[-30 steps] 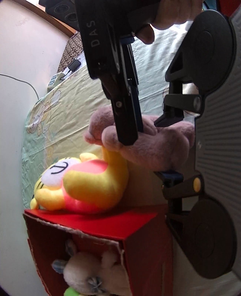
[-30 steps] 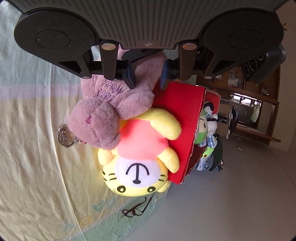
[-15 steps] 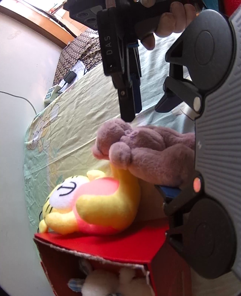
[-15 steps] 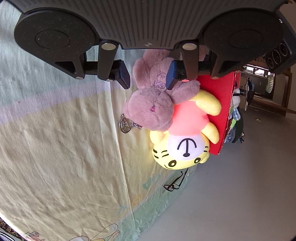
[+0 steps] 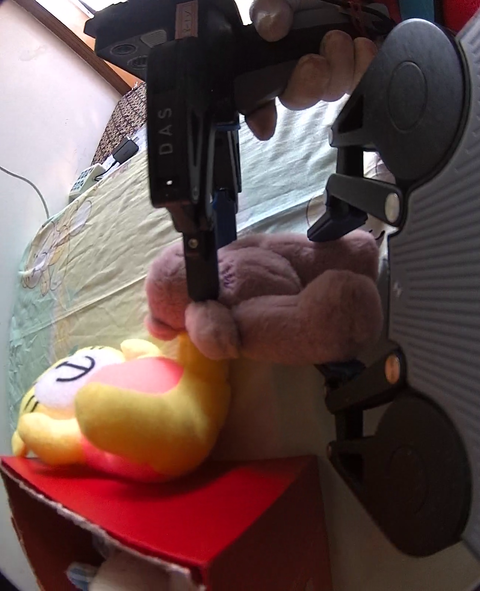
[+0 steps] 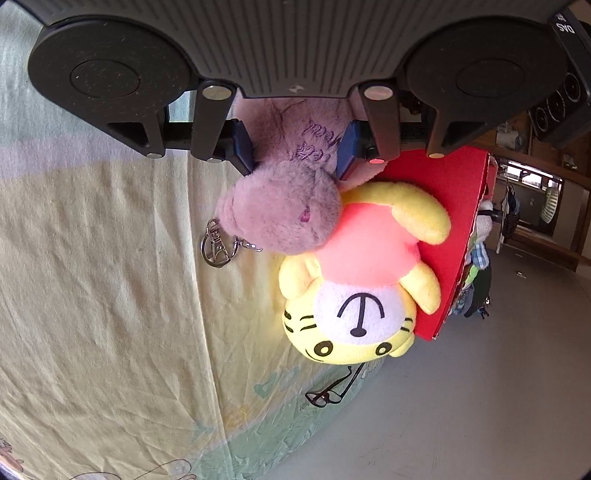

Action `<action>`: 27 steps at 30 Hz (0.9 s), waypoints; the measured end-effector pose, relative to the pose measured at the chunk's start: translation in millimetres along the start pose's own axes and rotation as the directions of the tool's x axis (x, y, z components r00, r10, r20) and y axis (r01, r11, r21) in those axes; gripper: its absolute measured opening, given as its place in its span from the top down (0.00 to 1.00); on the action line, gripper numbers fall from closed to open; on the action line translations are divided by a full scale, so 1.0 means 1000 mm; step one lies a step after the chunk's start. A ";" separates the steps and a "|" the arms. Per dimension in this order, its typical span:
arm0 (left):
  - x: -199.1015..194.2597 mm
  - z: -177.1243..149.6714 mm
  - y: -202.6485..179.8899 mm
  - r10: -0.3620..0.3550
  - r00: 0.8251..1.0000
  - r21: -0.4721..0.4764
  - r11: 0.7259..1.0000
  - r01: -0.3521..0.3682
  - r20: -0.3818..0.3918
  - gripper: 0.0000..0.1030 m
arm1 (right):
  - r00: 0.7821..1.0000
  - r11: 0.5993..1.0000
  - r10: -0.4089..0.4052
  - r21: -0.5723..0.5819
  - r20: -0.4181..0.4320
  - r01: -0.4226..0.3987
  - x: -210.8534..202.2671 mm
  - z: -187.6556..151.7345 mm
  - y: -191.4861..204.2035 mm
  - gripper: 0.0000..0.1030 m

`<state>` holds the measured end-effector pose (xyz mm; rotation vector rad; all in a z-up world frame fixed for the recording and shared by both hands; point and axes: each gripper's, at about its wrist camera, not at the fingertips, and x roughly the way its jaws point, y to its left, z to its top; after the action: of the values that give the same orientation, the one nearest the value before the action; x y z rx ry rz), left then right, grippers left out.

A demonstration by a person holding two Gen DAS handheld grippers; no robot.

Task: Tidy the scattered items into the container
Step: 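Lift the teddy bear with the right gripper and carry it toward the box, then lower the held teddy bear into the red box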

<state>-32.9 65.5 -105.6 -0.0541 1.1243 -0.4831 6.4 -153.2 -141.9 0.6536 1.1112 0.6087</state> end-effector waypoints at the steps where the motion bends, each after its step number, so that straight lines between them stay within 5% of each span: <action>1: -0.002 0.002 -0.001 0.018 1.000 0.011 1.000 -0.018 0.019 0.27 | 1.000 1.000 0.002 0.013 -0.005 -0.002 -0.001 0.000 -0.003 0.49; 7: 0.011 0.020 -0.010 -0.010 0.999 0.057 0.998 0.007 0.050 0.19 | 1.000 0.996 0.009 0.091 -0.005 -0.009 -0.004 -0.002 -0.013 0.46; 19: 0.016 0.015 -0.020 0.013 1.000 0.073 0.997 -0.014 0.011 0.41 | 0.999 0.996 0.028 0.088 -0.019 -0.026 -0.012 -0.011 -0.011 0.50; 27: -0.015 0.007 -0.040 -0.058 0.996 0.122 0.991 0.049 0.069 0.42 | 0.998 0.993 0.063 0.102 0.030 -0.066 -0.042 -0.024 -0.001 0.52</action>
<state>-45.3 34.1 -78.3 0.0037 1.0230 -0.5919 -29.9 -179.7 -124.6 0.7875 1.1048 0.5990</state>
